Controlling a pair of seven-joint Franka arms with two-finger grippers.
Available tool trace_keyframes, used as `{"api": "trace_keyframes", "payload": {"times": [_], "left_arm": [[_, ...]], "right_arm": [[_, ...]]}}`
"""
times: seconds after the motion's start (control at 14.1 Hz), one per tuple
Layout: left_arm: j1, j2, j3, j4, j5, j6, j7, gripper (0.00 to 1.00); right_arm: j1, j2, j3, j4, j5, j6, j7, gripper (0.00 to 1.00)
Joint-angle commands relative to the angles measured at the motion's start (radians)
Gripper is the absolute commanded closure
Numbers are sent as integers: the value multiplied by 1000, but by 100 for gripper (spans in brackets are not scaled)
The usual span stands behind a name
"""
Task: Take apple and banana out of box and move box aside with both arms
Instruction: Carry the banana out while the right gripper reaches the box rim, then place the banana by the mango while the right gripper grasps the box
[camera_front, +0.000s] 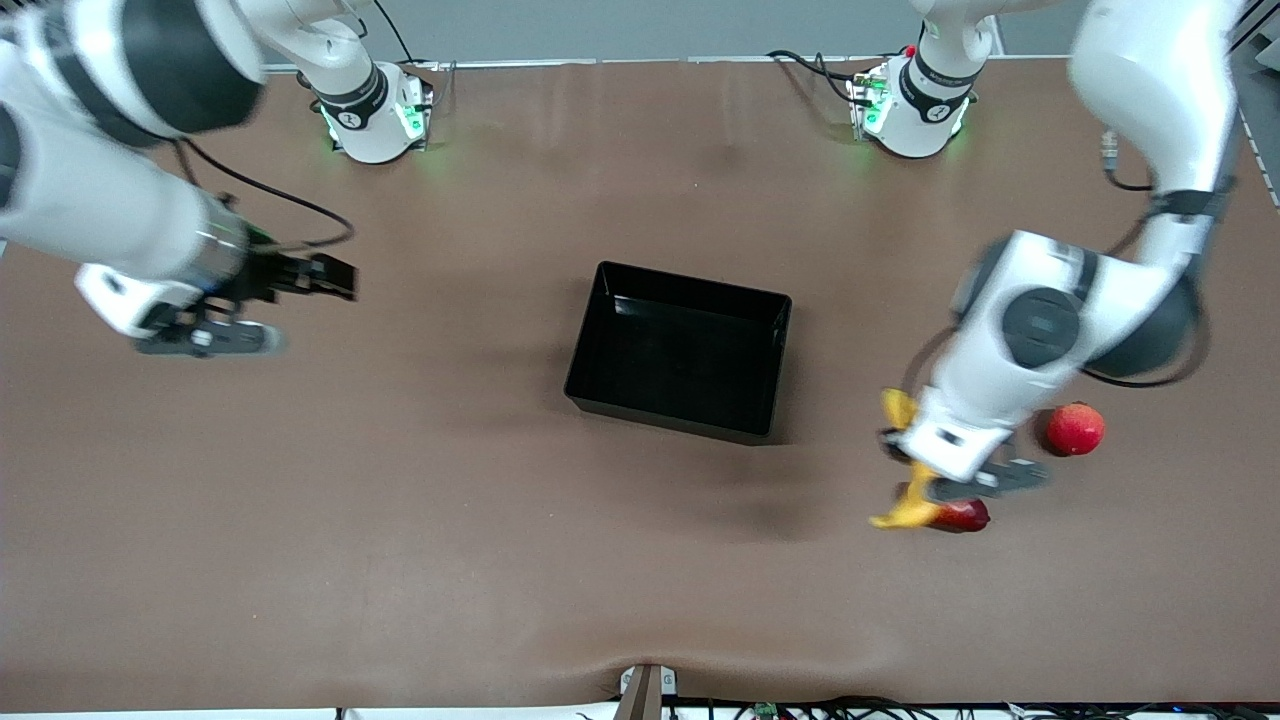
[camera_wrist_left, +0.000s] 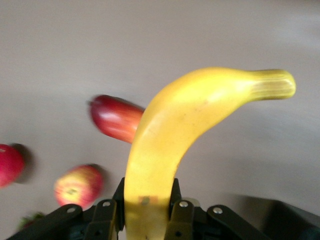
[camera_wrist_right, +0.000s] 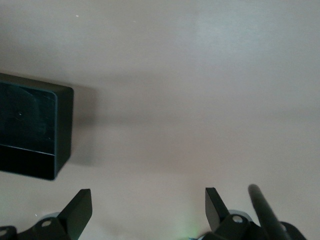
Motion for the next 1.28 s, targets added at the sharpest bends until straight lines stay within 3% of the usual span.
{"api": "trace_keyframes", "payload": {"times": [0.0, 0.28, 0.36, 0.71, 0.85, 0.93, 1.07, 1.14, 1.21], "left_arm": [[97, 38, -10, -10, 40, 80, 54, 100], [200, 159, -3, -10, 190, 211, 66, 100], [203, 180, 29, -10, 218, 235, 65, 100], [203, 234, 112, -10, 229, 254, 81, 100], [203, 239, 115, -15, 229, 254, 91, 100], [200, 253, 117, -15, 231, 254, 89, 100], [195, 276, 120, -16, 234, 254, 89, 100], [194, 285, 120, -16, 234, 254, 89, 92], [191, 291, 120, -13, 234, 254, 89, 83]], "right_arm": [[78, 44, -10, -59, 28, 104, 131, 0], [236, 120, -10, -185, 28, 382, 328, 0], [275, 145, -10, -195, 28, 429, 354, 0], [408, 309, -13, -198, 22, 574, 443, 0], [448, 372, -13, -196, 14, 652, 500, 0], [458, 396, -15, -196, 8, 672, 500, 20], [458, 417, -16, -198, 0, 692, 501, 80], [458, 415, -16, -198, 0, 689, 500, 100], [456, 412, -18, -198, 0, 685, 500, 100]]}}
